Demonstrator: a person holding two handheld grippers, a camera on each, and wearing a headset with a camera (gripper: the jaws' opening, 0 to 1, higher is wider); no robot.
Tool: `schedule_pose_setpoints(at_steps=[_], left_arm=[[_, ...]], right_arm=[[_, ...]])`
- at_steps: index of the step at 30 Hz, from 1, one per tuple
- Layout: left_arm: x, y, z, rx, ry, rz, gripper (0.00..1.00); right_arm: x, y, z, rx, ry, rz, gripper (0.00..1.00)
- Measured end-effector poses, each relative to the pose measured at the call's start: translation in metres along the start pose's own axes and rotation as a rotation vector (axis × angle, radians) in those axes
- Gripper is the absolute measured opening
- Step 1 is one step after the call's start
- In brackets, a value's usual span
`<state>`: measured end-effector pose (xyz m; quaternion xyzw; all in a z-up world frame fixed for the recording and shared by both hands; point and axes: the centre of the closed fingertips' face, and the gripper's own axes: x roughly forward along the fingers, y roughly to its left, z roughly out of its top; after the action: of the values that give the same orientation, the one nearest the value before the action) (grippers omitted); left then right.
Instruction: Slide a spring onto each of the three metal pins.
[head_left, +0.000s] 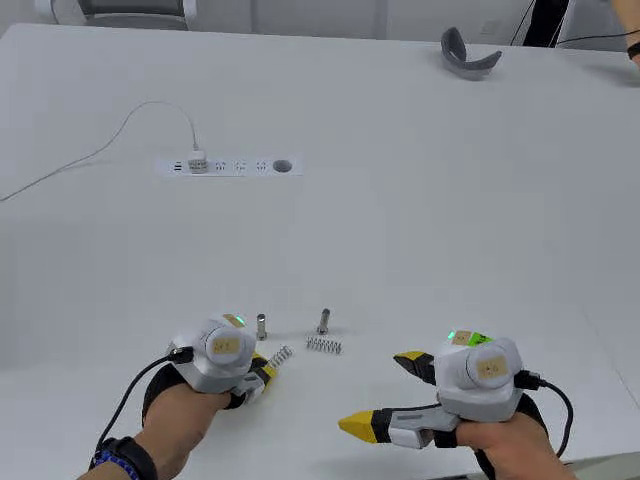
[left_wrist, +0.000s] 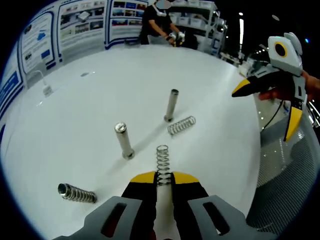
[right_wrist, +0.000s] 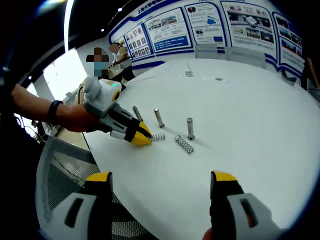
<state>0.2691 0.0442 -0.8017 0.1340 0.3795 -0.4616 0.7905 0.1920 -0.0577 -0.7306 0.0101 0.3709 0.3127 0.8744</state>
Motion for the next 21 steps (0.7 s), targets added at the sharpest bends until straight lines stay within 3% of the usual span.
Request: schedule_pose_setpoints(at_steps=[4, 12, 15, 21], left_arm=[[-0.007, 0.001, -0.006, -0.025, 0.021, 0.016, 0.11], [-0.022, 0.0, -0.016, -0.052, 0.006, 0.021, 0.1], [-0.027, 0.001, -0.023, -0.055, 0.028, 0.033, 0.1], [-0.037, 0.002, -0.032, -0.064, 0.033, 0.034, 0.1]], right_arm=[[-0.002, 0.0, 0.001, 0.007, -0.006, -0.003, 0.81], [0.0, 0.004, -0.004, -0.001, 0.005, 0.006, 0.81], [0.001, 0.005, -0.005, -0.003, 0.009, 0.008, 0.81], [0.002, 0.009, -0.001, -0.006, 0.002, 0.018, 0.81]])
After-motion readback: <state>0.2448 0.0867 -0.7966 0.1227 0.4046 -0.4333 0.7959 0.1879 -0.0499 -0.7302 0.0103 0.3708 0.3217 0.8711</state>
